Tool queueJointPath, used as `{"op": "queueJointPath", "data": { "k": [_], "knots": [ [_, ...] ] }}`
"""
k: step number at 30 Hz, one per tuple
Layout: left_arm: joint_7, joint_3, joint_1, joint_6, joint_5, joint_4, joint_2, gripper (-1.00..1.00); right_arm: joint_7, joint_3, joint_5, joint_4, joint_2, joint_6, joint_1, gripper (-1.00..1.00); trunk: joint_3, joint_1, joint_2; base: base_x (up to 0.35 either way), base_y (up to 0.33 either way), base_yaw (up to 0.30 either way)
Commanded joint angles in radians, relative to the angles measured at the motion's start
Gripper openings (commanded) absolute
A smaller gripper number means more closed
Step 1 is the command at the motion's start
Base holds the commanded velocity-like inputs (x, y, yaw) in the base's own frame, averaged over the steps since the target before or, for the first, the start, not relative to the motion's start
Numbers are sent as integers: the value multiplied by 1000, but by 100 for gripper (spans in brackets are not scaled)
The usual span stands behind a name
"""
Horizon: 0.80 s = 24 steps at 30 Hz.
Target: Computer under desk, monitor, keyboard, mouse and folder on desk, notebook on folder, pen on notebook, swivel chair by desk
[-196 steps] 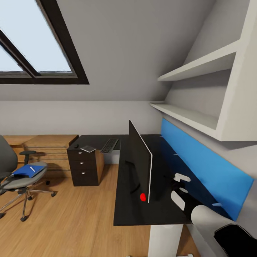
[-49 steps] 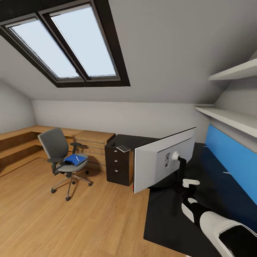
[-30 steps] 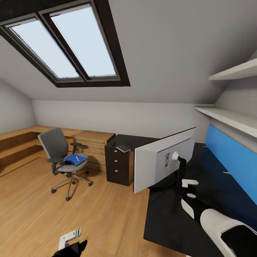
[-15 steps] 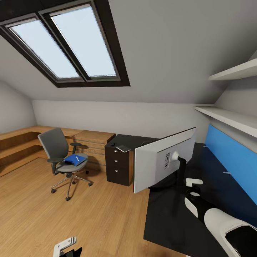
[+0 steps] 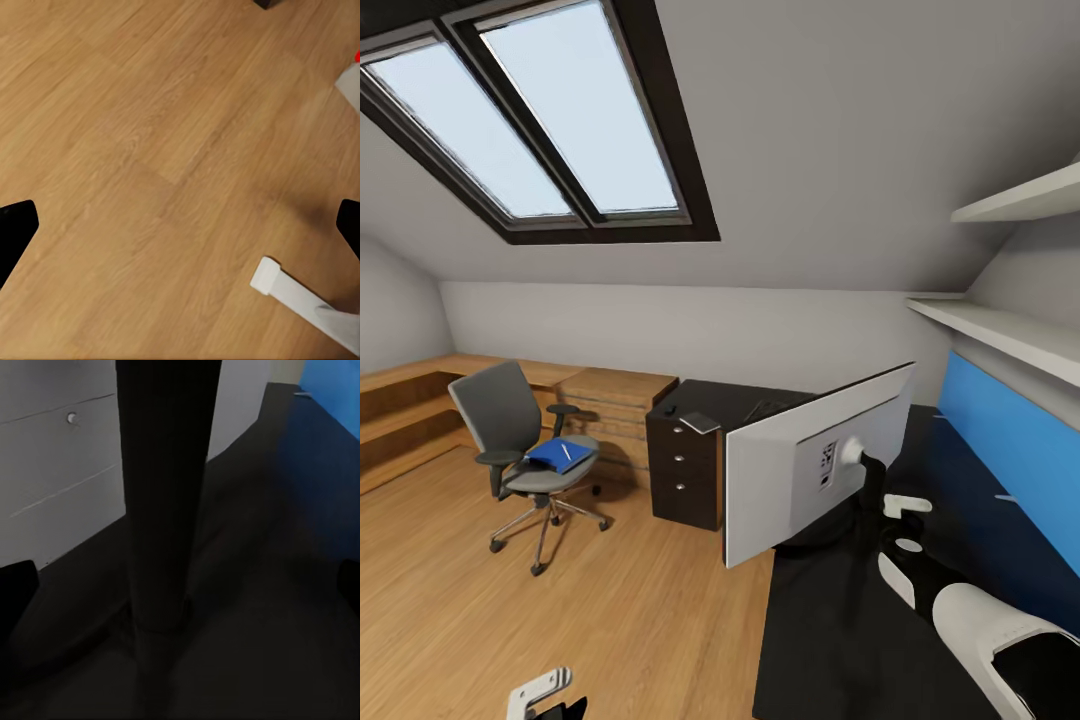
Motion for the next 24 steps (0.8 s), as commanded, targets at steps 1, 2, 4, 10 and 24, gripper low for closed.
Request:
{"op": "queueJointPath", "data": {
  "k": [1, 2, 4, 10, 24],
  "knots": [
    [9, -3, 0, 2, 10, 0, 1, 100, -4, 9, -9, 0, -1, -4, -1, 100, -1, 1, -1, 119, -62, 0],
    [9, -3, 0, 2, 10, 2, 1, 100, -4, 8, -9, 0, -1, -5, -1, 100, -1, 1, -1, 95, -50, 0],
    [9, -3, 0, 2, 10, 6, 1, 100, -3, 8, -9, 0, -1, -9, -1, 100, -1, 1, -1, 62, -33, 0],
    [9, -3, 0, 2, 10, 9, 1, 100, -3, 8, -9, 1, -2, -15, -1, 100, -1, 1, -1, 20, -11, 0],
    [11, 7, 0, 2, 11, 14, 2, 100, 0, 11, -7, 5, -2, -39, -1, 100, -1, 1, -1, 2, -22, 0]
  ]
}}
